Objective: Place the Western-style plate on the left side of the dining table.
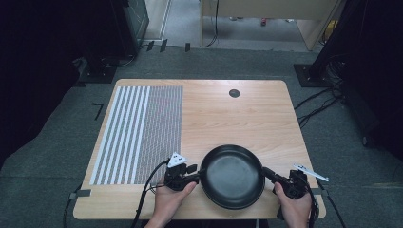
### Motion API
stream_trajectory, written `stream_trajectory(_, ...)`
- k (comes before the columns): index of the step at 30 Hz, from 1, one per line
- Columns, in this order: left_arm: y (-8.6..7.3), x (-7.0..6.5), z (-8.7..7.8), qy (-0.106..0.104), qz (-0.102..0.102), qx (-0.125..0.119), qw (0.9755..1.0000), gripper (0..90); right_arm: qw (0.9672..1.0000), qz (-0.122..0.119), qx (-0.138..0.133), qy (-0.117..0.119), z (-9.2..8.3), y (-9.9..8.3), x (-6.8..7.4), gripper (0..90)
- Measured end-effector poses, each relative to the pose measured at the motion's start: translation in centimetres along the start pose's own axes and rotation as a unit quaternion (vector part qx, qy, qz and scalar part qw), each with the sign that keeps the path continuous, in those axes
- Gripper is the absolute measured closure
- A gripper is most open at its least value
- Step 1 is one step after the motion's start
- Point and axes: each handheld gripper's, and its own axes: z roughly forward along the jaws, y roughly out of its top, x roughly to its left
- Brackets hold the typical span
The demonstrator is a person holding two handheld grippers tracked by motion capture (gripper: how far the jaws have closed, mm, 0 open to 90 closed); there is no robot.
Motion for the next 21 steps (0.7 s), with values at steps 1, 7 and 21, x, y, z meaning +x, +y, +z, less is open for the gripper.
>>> stream_trajectory(1, -0.05, -0.01, 0.1, 0.0, 0.0, 0.002, 1.0, 60.2, 1.0, 0.001, 0.0, 0.001, 0.0, 0.01, -0.03, 86.8)
stream_trajectory(7, -0.06, -0.31, 0.35, -0.013, 0.005, 0.014, 0.9998, 65.1, 0.9999, 0.01, 0.0, 0.008, -0.01, 0.03, -0.24, 87.0)
stream_trajectory(21, 0.03, -0.6, 0.13, -0.002, 0.015, 0.022, 0.9996, 64.9, 0.9991, 0.035, 0.002, 0.024, 0.38, -0.08, -0.42, 87.4)
